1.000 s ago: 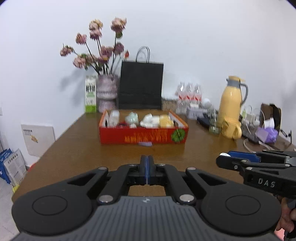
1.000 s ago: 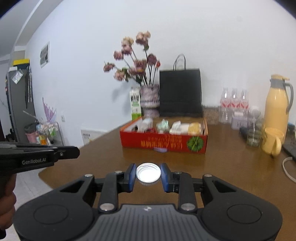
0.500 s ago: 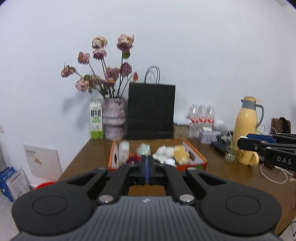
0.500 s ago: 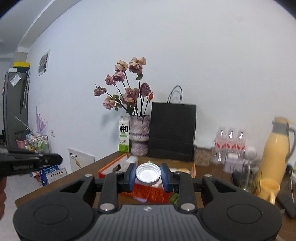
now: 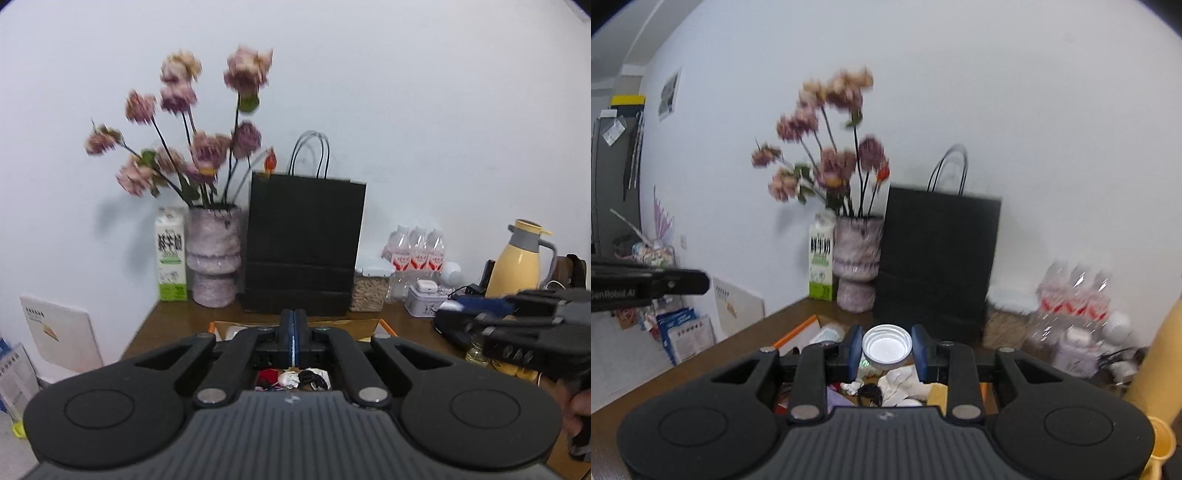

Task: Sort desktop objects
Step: 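Lower the white cap into the box and open the right tool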

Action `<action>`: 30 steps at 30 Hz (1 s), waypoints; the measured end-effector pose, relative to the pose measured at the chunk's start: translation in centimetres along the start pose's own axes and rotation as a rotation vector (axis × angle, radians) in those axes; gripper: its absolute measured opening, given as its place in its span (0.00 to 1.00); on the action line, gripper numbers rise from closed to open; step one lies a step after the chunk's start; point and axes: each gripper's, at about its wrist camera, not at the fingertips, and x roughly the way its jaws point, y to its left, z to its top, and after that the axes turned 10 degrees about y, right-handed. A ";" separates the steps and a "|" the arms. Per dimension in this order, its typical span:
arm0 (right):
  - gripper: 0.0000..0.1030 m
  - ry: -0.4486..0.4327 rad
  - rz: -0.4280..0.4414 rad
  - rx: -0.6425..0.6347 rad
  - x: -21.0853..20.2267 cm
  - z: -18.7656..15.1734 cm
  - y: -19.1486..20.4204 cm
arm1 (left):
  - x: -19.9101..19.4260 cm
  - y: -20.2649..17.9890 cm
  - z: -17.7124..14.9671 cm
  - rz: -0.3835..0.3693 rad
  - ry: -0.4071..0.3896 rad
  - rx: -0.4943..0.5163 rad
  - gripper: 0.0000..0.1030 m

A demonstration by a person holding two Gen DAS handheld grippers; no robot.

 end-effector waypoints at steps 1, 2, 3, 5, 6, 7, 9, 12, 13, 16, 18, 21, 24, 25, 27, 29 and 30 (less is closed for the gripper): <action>0.27 0.035 -0.009 -0.016 1.9 0.4 -0.2 | 1.3 0.1 0.6 0.000 0.023 0.001 0.01; 0.27 0.069 -0.023 -0.029 3.4 0.6 -0.4 | 2.7 0.1 1.0 0.009 0.048 -0.003 0.01; 0.27 0.113 -0.030 -0.034 5.2 0.7 -0.7 | 4.3 0.1 1.4 0.016 0.082 0.000 0.01; 0.27 0.198 -0.018 -0.013 8.3 0.6 -1.8 | 7.3 0.4 1.7 0.020 0.158 -0.010 0.01; 0.27 0.249 -0.006 0.012 10.0 0.5 -2.6 | 9.1 0.5 1.8 0.016 0.198 -0.018 0.01; 0.27 0.286 0.004 0.033 11.2 0.0 -3.1 | 10.5 0.6 1.8 0.014 0.228 -0.030 0.01; 0.27 0.384 0.014 0.092 14.3 -0.7 -4.4 | 13.1 0.8 1.5 0.039 0.279 -0.037 0.01; 0.27 0.490 0.052 0.156 17.7 -2.2 -5.3 | 16.4 1.3 0.6 0.067 0.347 -0.053 0.01; 0.27 0.505 0.068 0.176 18.1 -3.1 -5.4 | 17.3 1.6 0.3 0.070 0.369 -0.064 0.01; 0.27 0.508 0.136 0.213 19.5 -3.4 -4.9 | 19.0 1.9 -0.5 0.064 0.413 -0.074 0.01; 0.27 0.508 0.186 0.219 20.5 -3.1 -3.8 | 20.0 1.7 -1.0 0.071 0.428 -0.067 0.01; 0.27 0.511 0.237 0.225 21.7 -2.5 -2.4 | 21.0 1.5 -1.3 0.081 0.447 -0.060 0.01; 0.39 0.528 0.245 0.264 22.3 -1.5 -2.0 | 21.2 1.4 -1.1 0.088 0.453 -0.059 0.02; 0.45 0.523 0.238 0.267 22.4 -1.4 -2.1 | 21.2 1.5 -1.0 0.088 0.452 -0.064 0.03; 0.54 0.507 0.208 0.268 21.9 -1.1 -2.4 | 21.0 1.9 -0.7 0.086 0.447 -0.078 0.06; 0.55 0.506 0.191 0.270 21.5 -0.9 -2.8 | 21.1 2.1 -0.5 0.081 0.463 -0.074 0.29; 0.58 0.507 0.172 0.272 21.2 -0.8 -3.0 | 21.0 2.2 -0.3 0.083 0.464 -0.082 0.42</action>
